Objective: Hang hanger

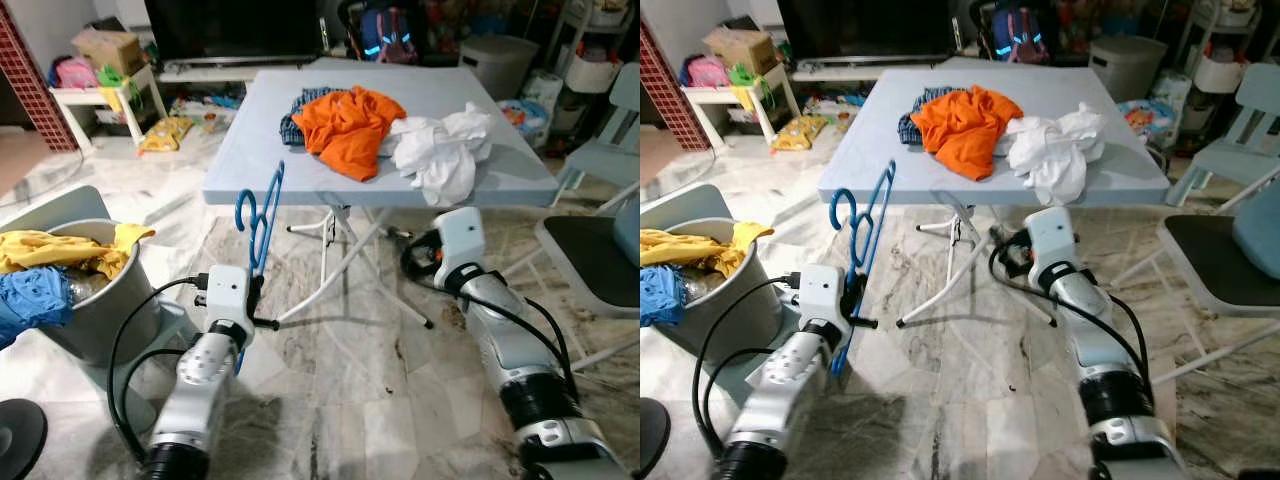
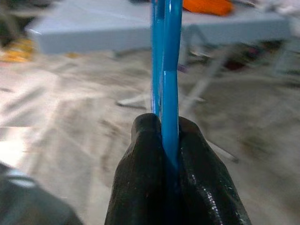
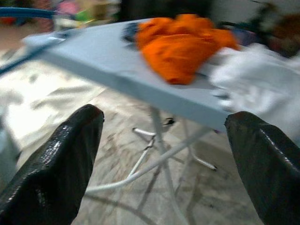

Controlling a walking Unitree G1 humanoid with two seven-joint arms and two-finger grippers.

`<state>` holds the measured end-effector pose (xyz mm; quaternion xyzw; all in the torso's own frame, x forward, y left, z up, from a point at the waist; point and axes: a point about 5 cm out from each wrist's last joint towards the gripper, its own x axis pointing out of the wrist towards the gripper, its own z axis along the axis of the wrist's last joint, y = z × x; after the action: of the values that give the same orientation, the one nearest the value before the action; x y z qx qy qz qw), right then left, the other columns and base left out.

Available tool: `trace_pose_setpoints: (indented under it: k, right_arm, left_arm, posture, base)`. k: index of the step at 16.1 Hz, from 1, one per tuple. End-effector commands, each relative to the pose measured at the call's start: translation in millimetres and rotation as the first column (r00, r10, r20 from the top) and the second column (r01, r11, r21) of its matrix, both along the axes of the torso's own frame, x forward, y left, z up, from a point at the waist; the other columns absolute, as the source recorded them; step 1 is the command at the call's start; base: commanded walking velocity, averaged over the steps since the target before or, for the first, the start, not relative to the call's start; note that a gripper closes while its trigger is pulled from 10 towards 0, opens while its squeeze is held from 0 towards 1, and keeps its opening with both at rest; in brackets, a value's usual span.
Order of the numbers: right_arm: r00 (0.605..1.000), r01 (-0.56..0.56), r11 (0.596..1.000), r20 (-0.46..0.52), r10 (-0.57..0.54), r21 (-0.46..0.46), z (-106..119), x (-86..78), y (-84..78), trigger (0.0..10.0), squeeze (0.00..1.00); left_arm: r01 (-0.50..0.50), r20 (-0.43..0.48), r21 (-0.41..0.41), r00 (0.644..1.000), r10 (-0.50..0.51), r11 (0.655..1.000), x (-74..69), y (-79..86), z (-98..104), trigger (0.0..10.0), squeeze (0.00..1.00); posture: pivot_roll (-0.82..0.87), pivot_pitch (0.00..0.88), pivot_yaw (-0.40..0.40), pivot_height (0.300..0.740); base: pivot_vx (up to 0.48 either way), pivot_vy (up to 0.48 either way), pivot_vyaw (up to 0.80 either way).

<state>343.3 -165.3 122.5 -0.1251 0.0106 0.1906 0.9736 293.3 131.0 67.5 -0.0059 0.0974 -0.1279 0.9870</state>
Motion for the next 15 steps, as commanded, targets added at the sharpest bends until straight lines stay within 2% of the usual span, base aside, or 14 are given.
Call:
trace_pose_setpoints:
  k: [1,2,3,4,5,6,8,10,12,13,15]
  right_arm:
    - [0.995,-0.094,0.993,0.019,0.095,-0.073,2.6,-3.6,2.9,10.0,0.0]
    - [0.984,-0.176,0.974,0.008,0.179,-0.142,0.7,-8.1,2.4,10.0,0.0]
    - [0.958,-0.283,0.928,-0.031,0.284,-0.24,-3.3,-15.1,-1.2,10.0,0.0]
    - [0.929,-0.368,0.874,-0.088,0.36,-0.317,-8.2,-21.5,-7.4,10.0,0.0]
    - [0.895,-0.445,0.818,-0.151,0.419,-0.365,-12.7,-27.8,-12.7,10.0,0.0]
    - [0.872,-0.49,0.784,-0.188,0.453,-0.382,-14.9,-31.8,-15.6,10.0,0.0]
    - [0.822,-0.569,0.721,-0.255,0.509,-0.395,-16.7,-37.0,-18.7,10.0,0.0]
    - [0.762,-0.647,0.651,-0.323,0.561,-0.396,-17.8,-40.1,-19.1,10.0,0.0]
    - [0.711,-0.704,0.595,-0.373,0.597,-0.388,-17.8,-41.4,-17.4,10.0,0.0]
    - [0.667,-0.745,0.543,-0.419,0.616,-0.388,-18.7,-42.8,-16.5,10.0,0.0]
    - [0.639,-0.768,0.476,-0.457,0.618,-0.429,-18.2,-40.9,-16.4,10.0,0.0]
  left_arm:
    - [0.102,-0.013,-0.01,0.995,-0.102,0.995,-1.2,-3.5,1.8,10.0,0.0]
    - [0.183,-0.036,0.014,0.983,-0.182,0.983,-4.4,-3.4,-0.5,10.0,0.0]
    - [0.274,-0.083,0.039,0.959,-0.27,0.961,-8.7,-0.3,-5.4,10.0,0.0]
    - [0.359,-0.13,0.07,0.928,-0.348,0.931,-13.8,2.7,-9.8,10.0,0.0]
    - [0.461,-0.172,0.084,0.88,-0.443,0.884,-21.3,2.7,-13.6,10.0,0.0]
    - [0.535,-0.189,0.099,0.838,-0.512,0.839,-27.4,0.5,-15.6,10.0,0.0]
    - [0.644,-0.22,0.067,0.755,-0.618,0.762,-38.6,-2.5,-17.3,10.0,0.0]
    - [0.733,-0.245,0.096,0.674,-0.697,0.674,-48.0,-2.7,-19.3,10.0,0.0]
    - [0.77,-0.242,0.095,0.632,-0.736,0.63,-51.4,-3.0,-17.7,10.0,0.0]
    - [0.801,-0.239,0.083,0.594,-0.768,0.593,-54.6,-3.8,-15.5,10.0,0.0]
    - [0.85,-0.274,0.09,0.523,-0.807,0.52,-59.3,-2.8,-15.8,10.0,0.0]
  posture:
    - [-0.15,0.0,0.042,0.74]
    - [-0.15,0.0,0.042,0.74]
    - [-0.15,0.0,0.047,0.74]
    - [-0.16,0.0,0.051,0.74]
    - [-0.16,0.0,0.051,0.74]
    - [-0.16,0.0,0.05,0.74]
    - [-0.17,0.0,0.05,0.74]
    - [-0.17,0.0,0.052,0.74]
    - [-0.17,0.0,0.053,0.74]
    - [-0.17,0.0,0.053,0.74]
    - [-0.17,0.0,0.059,0.74]
  base:
    - [0.0,0.0,0.0]
    - [0.0,0.0,0.0]
    - [0.0,0.0,0.0]
    - [0.0,0.0,0.0]
    - [0.0,0.0,0.0]
    - [0.0,0.0,0.0]
    - [0.0,0.0,0.0]
    - [0.0,0.0,0.0]
    - [0.0,0.0,0.0]
    - [0.0,0.0,0.0]
    - [0.0,0.0,0.0]
